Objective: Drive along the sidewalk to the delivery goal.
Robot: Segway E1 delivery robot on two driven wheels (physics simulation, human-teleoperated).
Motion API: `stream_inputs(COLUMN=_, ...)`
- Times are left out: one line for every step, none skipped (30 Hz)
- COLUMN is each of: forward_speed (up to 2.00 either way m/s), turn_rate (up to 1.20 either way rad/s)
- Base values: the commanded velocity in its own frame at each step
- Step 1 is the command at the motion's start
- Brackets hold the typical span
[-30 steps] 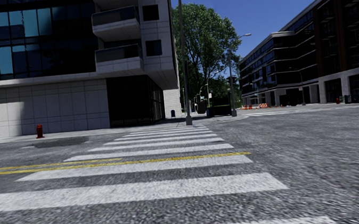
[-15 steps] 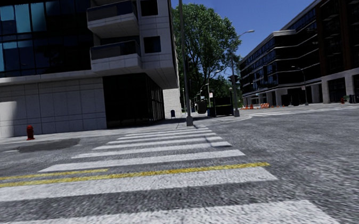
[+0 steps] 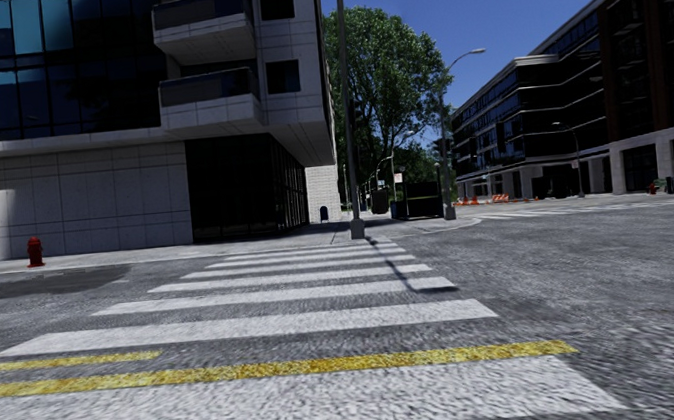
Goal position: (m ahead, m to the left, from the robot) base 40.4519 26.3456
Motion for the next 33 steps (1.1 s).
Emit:
stream_inputs(forward_speed=1.73, turn_rate=0.00)
stream_inputs(forward_speed=1.73, turn_rate=0.00)
stream_inputs(forward_speed=1.73, turn_rate=0.00)
stream_inputs(forward_speed=1.73, turn_rate=0.00)
stream_inputs(forward_speed=1.73, turn_rate=0.00)
stream_inputs(forward_speed=1.73, turn_rate=0.00)
stream_inputs(forward_speed=1.73, turn_rate=0.00)
stream_inputs(forward_speed=1.73, turn_rate=0.00)
stream_inputs(forward_speed=1.73, turn_rate=0.00)
stream_inputs(forward_speed=1.73, turn_rate=0.00)
stream_inputs(forward_speed=1.73, turn_rate=0.00)
stream_inputs(forward_speed=1.73, turn_rate=0.00)
stream_inputs(forward_speed=1.73, turn_rate=0.00)
stream_inputs(forward_speed=1.73, turn_rate=0.00)
stream_inputs(forward_speed=1.73, turn_rate=0.00)
stream_inputs(forward_speed=1.73, turn_rate=0.00)
stream_inputs(forward_speed=1.73, turn_rate=0.00)
stream_inputs(forward_speed=1.73, turn_rate=0.00)
stream_inputs(forward_speed=1.73, turn_rate=0.00)
stream_inputs(forward_speed=1.73, turn_rate=0.00)
stream_inputs(forward_speed=1.73, turn_rate=0.00)
stream_inputs(forward_speed=1.73, turn_rate=0.00)
stream_inputs(forward_speed=1.73, turn_rate=0.00)
stream_inputs(forward_speed=1.73, turn_rate=0.00)
stream_inputs(forward_speed=1.73, turn_rate=0.00)
stream_inputs(forward_speed=1.73, turn_rate=0.00)
stream_inputs(forward_speed=1.73, turn_rate=0.00)
stream_inputs(forward_speed=1.73, turn_rate=0.00)
stream_inputs(forward_speed=1.73, turn_rate=0.00)
stream_inputs(forward_speed=1.73, turn_rate=0.00)
stream_inputs(forward_speed=1.73, turn_rate=0.00)
stream_inputs(forward_speed=1.73, turn_rate=0.00)
stream_inputs(forward_speed=1.73, turn_rate=0.00)
